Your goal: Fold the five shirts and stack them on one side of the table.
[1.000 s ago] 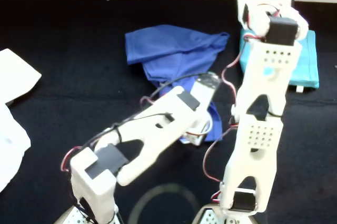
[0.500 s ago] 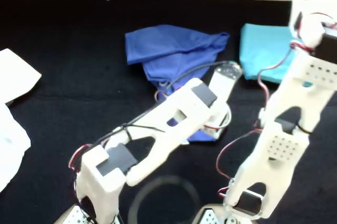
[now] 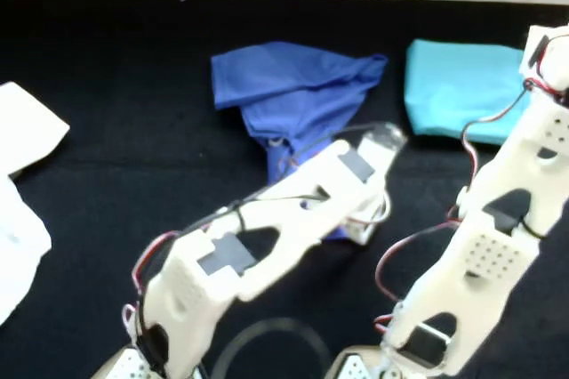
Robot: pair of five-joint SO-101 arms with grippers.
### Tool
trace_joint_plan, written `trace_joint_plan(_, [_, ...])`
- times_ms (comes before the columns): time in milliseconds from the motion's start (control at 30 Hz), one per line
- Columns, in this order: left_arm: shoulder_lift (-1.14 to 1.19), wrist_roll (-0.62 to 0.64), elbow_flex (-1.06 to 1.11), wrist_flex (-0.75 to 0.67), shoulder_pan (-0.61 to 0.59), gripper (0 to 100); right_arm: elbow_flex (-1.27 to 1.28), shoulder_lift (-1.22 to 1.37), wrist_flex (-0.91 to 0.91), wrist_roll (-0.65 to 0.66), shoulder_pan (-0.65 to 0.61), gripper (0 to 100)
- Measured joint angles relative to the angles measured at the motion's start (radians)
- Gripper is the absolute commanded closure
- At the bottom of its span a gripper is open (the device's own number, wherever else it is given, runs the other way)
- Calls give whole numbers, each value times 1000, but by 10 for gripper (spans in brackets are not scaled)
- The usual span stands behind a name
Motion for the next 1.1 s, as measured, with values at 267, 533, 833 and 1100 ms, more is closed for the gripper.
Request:
trace_joint_plan(267, [0, 0, -44, 0, -63, 786, 0, 0, 0, 0, 0, 812])
trace_joint_plan(533, [61, 0, -46, 0, -66, 790, 0, 0, 0, 0, 0, 812])
trace_joint_plan(833, [61, -41, -68, 98, -71, 994, 0, 0, 0, 0, 0, 812])
trace_joint_plan(1100, [-121, -270, -66, 402, -224, 991, 0, 0, 0, 0, -60, 812])
